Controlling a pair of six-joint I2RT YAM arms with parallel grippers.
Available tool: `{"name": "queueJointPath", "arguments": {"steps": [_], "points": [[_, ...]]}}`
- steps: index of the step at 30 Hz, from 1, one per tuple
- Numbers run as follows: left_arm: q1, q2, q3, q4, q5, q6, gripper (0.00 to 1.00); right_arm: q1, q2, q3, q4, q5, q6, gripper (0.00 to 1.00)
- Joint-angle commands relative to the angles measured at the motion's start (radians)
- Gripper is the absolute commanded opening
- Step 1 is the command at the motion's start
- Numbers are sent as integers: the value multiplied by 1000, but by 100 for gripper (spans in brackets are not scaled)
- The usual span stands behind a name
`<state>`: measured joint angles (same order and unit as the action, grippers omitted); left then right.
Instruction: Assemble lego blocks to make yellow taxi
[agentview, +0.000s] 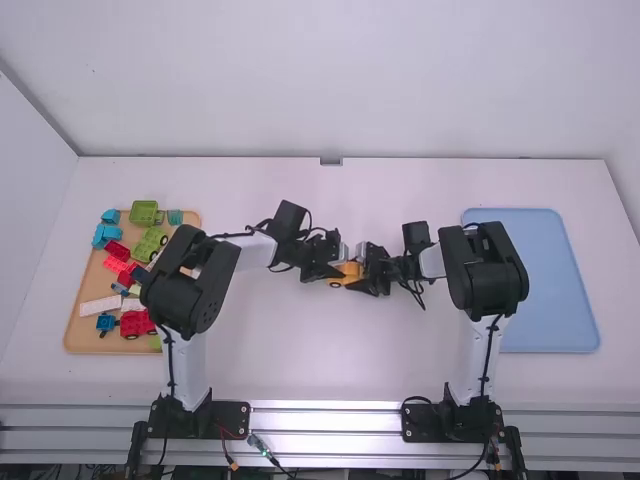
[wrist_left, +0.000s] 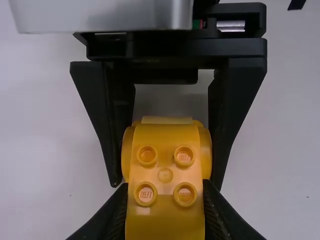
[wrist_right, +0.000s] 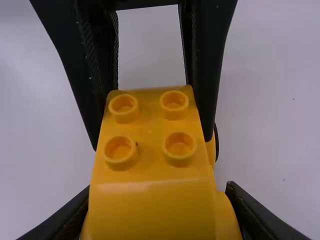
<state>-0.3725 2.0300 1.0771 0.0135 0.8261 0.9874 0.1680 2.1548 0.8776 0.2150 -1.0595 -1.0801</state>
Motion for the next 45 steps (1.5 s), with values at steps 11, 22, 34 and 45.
{"name": "queueJointPath", "arguments": {"steps": [11, 22, 34, 45], "points": [[-52, 6, -41, -29, -108, 5, 40, 35, 15, -1, -18, 14, 29, 45], [-52, 4, -41, -29, -109, 5, 37, 35, 15, -1, -18, 14, 28, 45], [-32, -41, -41, -49, -105, 5, 35, 35, 15, -1, -18, 14, 28, 45], [-14, -137, -41, -137, -105, 57, 40, 35, 15, -1, -18, 13, 28, 45]]}}
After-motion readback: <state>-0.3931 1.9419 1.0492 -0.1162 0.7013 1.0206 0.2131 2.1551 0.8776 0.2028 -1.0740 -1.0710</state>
